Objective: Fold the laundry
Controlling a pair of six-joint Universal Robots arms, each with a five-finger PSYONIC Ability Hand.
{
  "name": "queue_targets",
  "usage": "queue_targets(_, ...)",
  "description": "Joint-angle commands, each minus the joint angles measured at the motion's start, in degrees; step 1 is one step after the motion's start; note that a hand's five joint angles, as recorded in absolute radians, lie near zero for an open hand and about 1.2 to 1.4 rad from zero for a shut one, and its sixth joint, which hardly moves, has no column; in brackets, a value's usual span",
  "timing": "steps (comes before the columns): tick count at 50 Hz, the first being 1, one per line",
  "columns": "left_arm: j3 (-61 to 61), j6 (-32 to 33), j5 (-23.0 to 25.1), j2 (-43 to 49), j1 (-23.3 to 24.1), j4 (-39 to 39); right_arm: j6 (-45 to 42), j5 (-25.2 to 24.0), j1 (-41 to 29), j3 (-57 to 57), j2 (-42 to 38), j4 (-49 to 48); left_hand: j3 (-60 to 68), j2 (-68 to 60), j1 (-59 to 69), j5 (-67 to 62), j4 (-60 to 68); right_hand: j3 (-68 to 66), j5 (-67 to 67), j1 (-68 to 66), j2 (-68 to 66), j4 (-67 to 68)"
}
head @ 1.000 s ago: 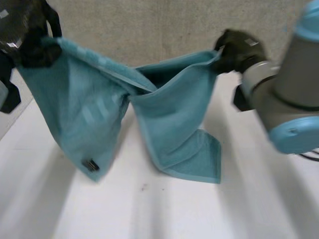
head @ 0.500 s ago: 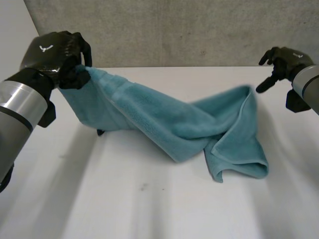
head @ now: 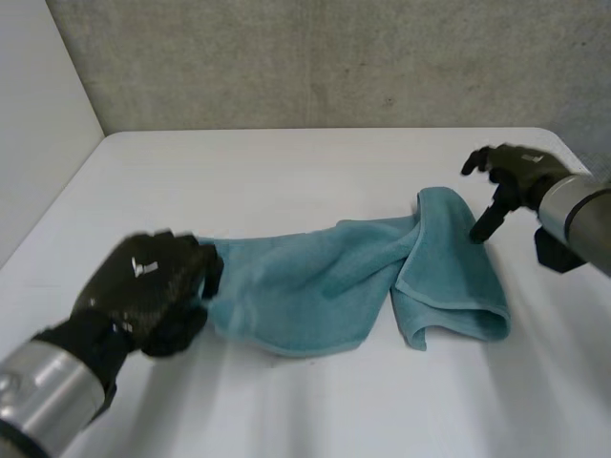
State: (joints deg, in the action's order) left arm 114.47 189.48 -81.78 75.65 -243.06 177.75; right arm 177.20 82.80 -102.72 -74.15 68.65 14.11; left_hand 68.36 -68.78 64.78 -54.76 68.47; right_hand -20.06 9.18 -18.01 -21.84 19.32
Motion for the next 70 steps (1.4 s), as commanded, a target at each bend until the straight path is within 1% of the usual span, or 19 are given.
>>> queue_targets(1, 2.3, -0.2, 0.2, -1.2, 3.0, -5.7, 1.8, 0.9, -5.2, -3.7, -0.2, -2.1, -7.1, 7.5, -3.5, 3.5, -7.2, 4.8, -3.9, 2.7, 6.5, -4.0)
queue_targets(6, 2.6, -0.1, 0.1, -0.4, 5.8, -5.7, 11.2, 6.0, -8.9, -2.8, -3.0, -8.1, -26.3, 26.7, -22.7, 22.7, -26.4, 6.1, -5.2, 4.1, 7.9, -5.4)
queue_targets(12, 1.6, 0.0, 0.1, -0.3, 5.6, -5.3, 12.1, 11.5, -12.1, 4.2, -11.5, -10.8, -32.2, 32.6, -28.6, 28.6, -32.3, 6.1, -5.2, 4.1, 7.9, -5.4)
queue_targets(17, -0.1, -0.1, 0.0, 0.3, 5.3, -4.8, 10.1, 15.5, -13.6, 10.9, -18.4, -10.8, -39.8, 40.2, -36.2, 36.2, -39.9, 4.6, -3.7, 2.5, 6.4, -3.9)
queue_targets(21, -0.7, 0.0, -0.1, 0.5, 3.6, -3.4, 4.5, 19.8, -13.8, 14.9, -24.5, -10.9, -40.3, 40.7, -36.7, 36.7, -40.4, 1.6, -0.7, -0.5, 3.4, -0.8)
queue_targets(23, -0.8, 0.0, 0.0, 0.6, 2.2, -2.4, 3.5, 20.7, -13.8, 15.2, -25.1, -11.2, -40.3, 40.7, -36.7, 36.7, -40.4, 0.2, 0.6, -1.8, 2.0, 0.5)
queue_targets(25, -0.8, -0.1, 0.0, 0.6, 1.4, -1.8, 0.7, 24.7, -13.8, 15.7, -25.9, -12.9, -40.3, 40.7, -36.7, 36.7, -40.4, -5.3, 6.2, -7.4, -3.5, 6.0)
queue_targets(27, -0.7, -0.1, 0.0, 0.6, 0.4, -1.0, -0.4, 26.3, -13.8, 15.7, -25.8, -14.5, -40.3, 40.7, -36.7, 36.7, -40.4, -8.5, 9.4, -10.6, -6.7, 9.2)
queue_targets(34, -0.7, -0.1, 0.1, 1.9, -2.2, 0.1, -4.0, 27.7, -13.0, 13.8, -24.3, -17.8, -40.1, 40.6, -36.6, 36.5, -40.3, -9.4, 10.3, -11.4, -7.6, 10.1)
queue_targets(44, -0.7, -0.1, 0.0, 4.0, -2.4, 2.0, -3.5, 27.7, -11.0, 10.4, -23.4, -16.5, -40.3, 40.7, -36.7, 36.7, -40.4, -7.8, 8.7, -9.9, -6.1, 8.6)
queue_targets(47, -0.7, -0.1, 0.0, 4.5, -2.5, 2.2, -3.2, 26.9, -9.4, 9.2, -21.3, -16.0, -40.3, 40.7, -36.7, 36.7, -40.4, -13.5, 14.4, -15.6, -11.7, 14.3)
queue_targets(50, -0.7, -0.1, 0.0, 5.3, -3.0, 2.3, -3.2, 25.1, -8.1, 8.2, -19.8, -16.0, -40.3, 40.7, -36.7, 36.7, -40.4, -35.9, 36.7, -37.9, -34.1, 36.6)
queue_targets(51, -0.7, -0.1, 0.1, 5.5, -3.2, 2.4, -3.1, 23.2, -7.2, 7.5, -19.0, -16.0, -40.3, 40.7, -36.7, 36.7, -40.4, -53.9, 54.8, -56.0, -52.2, 54.7)
queue_targets(52, -0.7, -0.1, 0.0, 5.7, -3.6, 3.0, -3.0, 22.1, -6.8, 7.2, -18.6, -16.0, -40.3, 40.7, -36.7, 36.7, -40.4, -59.9, 60.8, -61.9, -58.1, 60.6)
queue_targets(55, -0.8, -0.1, 0.0, 6.5, -4.3, 4.2, -2.6, 17.6, -5.0, 6.6, -16.4, -15.9, -40.3, 40.7, -36.7, 36.7, -40.4, -59.9, 60.8, -62.0, -58.2, 60.7)
queue_targets(60, -2.9, -0.1, 0.0, 9.9, -7.4, 8.2, -3.3, 13.2, -4.2, 6.0, -11.3, -15.4, -40.5, 40.9, -36.9, 36.9, -40.6, -59.9, 60.8, -62.0, -58.2, 60.7)
queue_targets(66, -8.1, -0.2, 0.1, 15.0, -11.0, 10.4, -4.3, 7.5, -4.2, 6.1, -4.5, -10.2, -43.5, 43.9, -39.9, 39.9, -43.6, -59.9, 60.8, -62.0, -58.2, 60.7)
queue_targets(67, -10.1, -0.2, 0.0, 17.0, -11.4, 10.7, -5.3, 4.1, -4.2, 6.2, -1.2, -7.5, -44.7, 45.1, -41.1, 41.1, -44.8, -59.9, 60.8, -62.0, -58.2, 60.7)
queue_targets(70, -13.2, -0.3, 0.1, 20.0, -11.6, 11.0, -6.6, 0.6, -4.4, 6.0, 2.2, -5.6, -47.2, 47.6, -43.6, 43.6, -47.3, -59.9, 60.8, -62.0, -58.2, 60.7)
